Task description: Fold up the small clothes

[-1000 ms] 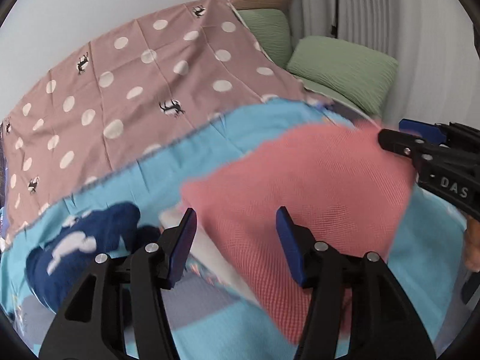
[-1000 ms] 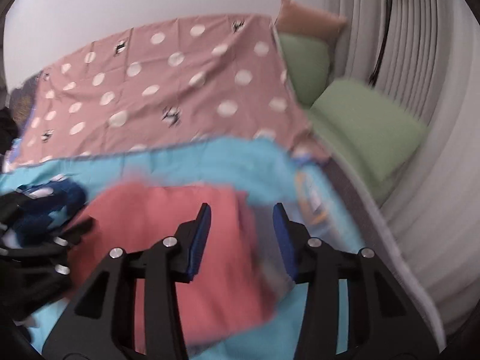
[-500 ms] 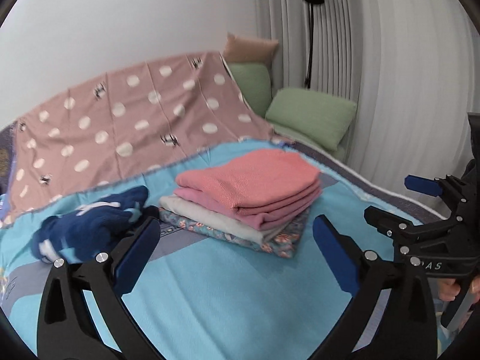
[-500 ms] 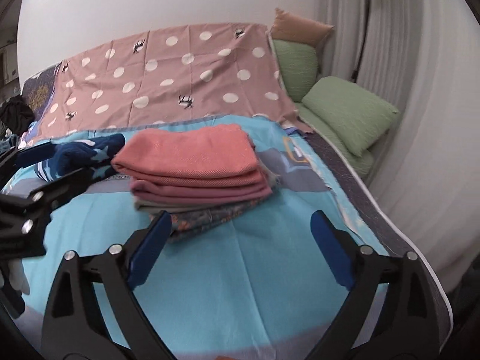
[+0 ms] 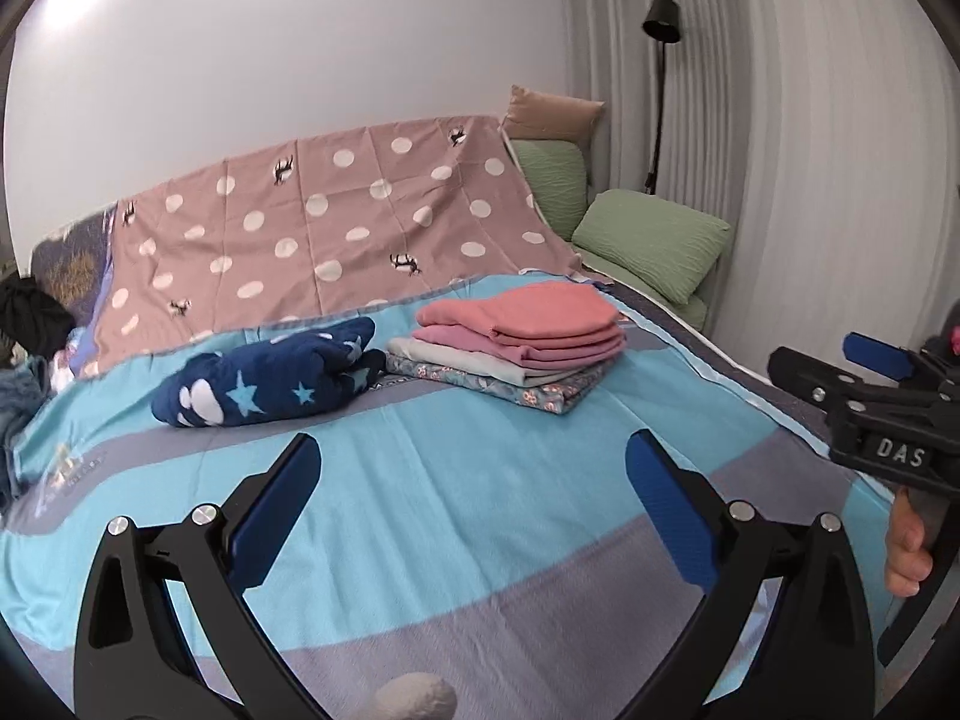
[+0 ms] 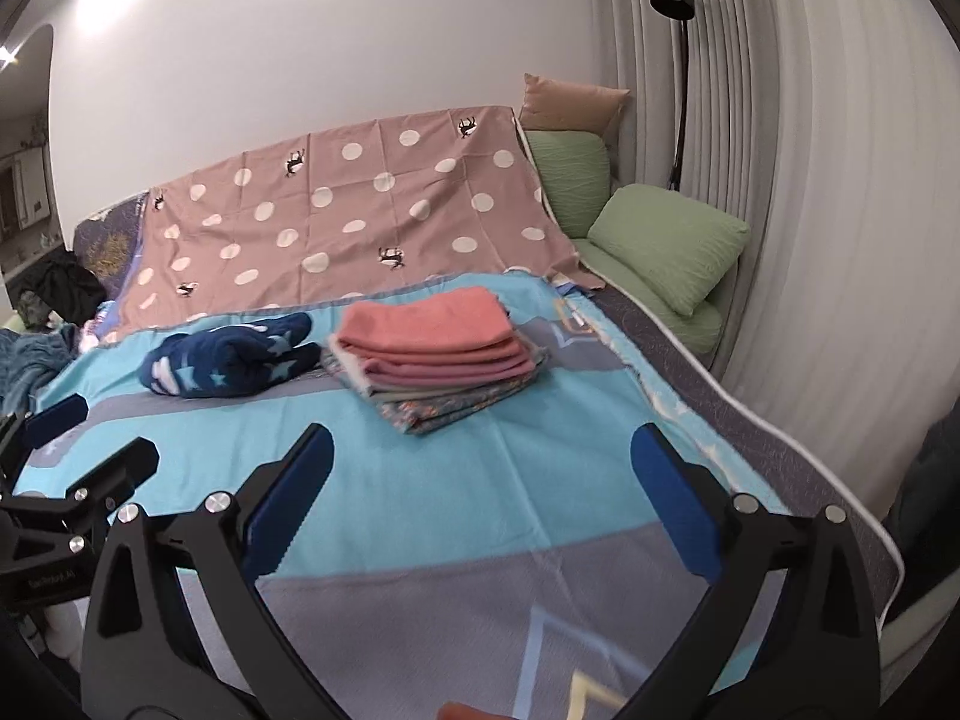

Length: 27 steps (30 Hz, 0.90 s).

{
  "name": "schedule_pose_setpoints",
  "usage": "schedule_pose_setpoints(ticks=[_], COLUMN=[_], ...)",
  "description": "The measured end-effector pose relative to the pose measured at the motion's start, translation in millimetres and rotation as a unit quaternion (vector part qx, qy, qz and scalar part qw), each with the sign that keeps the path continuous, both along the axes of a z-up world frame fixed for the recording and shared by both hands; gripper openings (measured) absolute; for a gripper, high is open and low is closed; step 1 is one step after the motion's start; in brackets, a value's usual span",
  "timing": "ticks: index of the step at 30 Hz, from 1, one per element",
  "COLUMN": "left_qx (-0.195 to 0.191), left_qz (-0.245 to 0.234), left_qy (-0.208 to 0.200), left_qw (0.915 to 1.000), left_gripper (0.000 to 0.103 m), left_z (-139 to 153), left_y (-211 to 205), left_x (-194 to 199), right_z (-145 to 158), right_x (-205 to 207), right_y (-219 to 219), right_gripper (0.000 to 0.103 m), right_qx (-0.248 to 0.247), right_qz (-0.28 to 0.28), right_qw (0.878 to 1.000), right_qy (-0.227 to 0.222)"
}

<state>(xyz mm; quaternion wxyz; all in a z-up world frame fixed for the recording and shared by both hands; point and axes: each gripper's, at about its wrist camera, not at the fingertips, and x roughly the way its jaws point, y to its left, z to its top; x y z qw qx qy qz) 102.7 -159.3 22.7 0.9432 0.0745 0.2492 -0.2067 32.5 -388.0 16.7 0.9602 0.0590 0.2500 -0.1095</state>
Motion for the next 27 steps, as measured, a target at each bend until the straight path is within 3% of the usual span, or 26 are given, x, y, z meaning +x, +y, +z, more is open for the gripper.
schedule_pose_setpoints(ticks=[13,27], left_qx=[-0.005,-0.010], left_qz=[0.019,0.025], left_qy=[-0.025,-0.009], left_qw=[0.9995,0.9996], left_gripper=[0.102,0.102], left_z=[16.5,10.1], left_y=[32.9,54.9], left_x=[-59.0,-78.3], right_z=[19.3,10.1], right_x=[-50.9,-68.6], right_y=[35.0,52.7], right_gripper=[0.101,0.101], right_qx=[-0.002,-0.019], right_qz=[0.014,0.025], right_qw=[1.000,1.000], right_qy=[-0.018,0.000])
